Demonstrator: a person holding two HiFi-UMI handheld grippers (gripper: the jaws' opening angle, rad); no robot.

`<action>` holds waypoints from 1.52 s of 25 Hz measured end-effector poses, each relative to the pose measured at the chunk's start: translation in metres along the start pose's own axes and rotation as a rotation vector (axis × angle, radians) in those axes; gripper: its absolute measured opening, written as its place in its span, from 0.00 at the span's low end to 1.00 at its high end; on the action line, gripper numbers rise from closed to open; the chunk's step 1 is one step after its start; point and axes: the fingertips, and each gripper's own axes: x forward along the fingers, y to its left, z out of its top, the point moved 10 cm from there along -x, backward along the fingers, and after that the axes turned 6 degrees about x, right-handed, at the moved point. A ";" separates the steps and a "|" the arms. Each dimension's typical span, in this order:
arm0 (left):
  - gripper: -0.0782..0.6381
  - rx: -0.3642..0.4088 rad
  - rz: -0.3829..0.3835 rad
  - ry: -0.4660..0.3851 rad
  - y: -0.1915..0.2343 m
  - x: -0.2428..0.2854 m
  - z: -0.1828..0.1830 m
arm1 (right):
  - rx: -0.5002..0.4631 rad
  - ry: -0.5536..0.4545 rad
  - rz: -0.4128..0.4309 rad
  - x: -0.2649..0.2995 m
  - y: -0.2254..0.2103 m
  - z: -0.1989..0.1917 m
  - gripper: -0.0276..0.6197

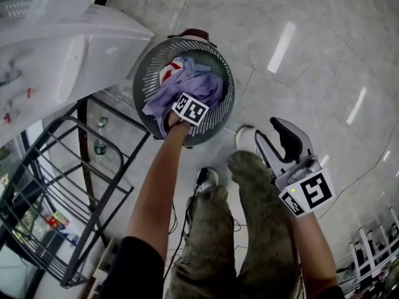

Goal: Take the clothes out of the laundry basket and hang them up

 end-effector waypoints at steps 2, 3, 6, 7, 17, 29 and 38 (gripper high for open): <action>0.12 0.023 0.001 -0.058 -0.004 -0.027 0.000 | 0.008 0.018 -0.008 -0.011 0.003 0.002 0.26; 0.12 0.030 -0.002 -0.088 -0.005 -0.042 0.000 | 0.013 0.022 -0.012 -0.016 0.006 0.006 0.26; 0.12 0.018 -0.020 -0.176 -0.009 -0.086 -0.005 | 0.022 0.023 -0.022 -0.030 0.018 0.022 0.26; 0.12 0.007 -0.023 -0.207 -0.010 -0.101 -0.007 | 0.024 0.023 -0.022 -0.033 0.022 0.028 0.26; 0.12 -0.227 -0.002 -0.549 -0.037 -0.274 -0.022 | -0.028 0.046 0.041 -0.044 0.081 0.078 0.26; 0.12 -0.362 0.034 -0.796 -0.068 -0.441 -0.039 | -0.155 0.105 0.101 -0.021 0.147 0.088 0.26; 0.12 -0.364 -0.001 -0.886 -0.093 -0.485 -0.050 | -0.226 0.248 0.141 0.028 0.158 0.033 0.26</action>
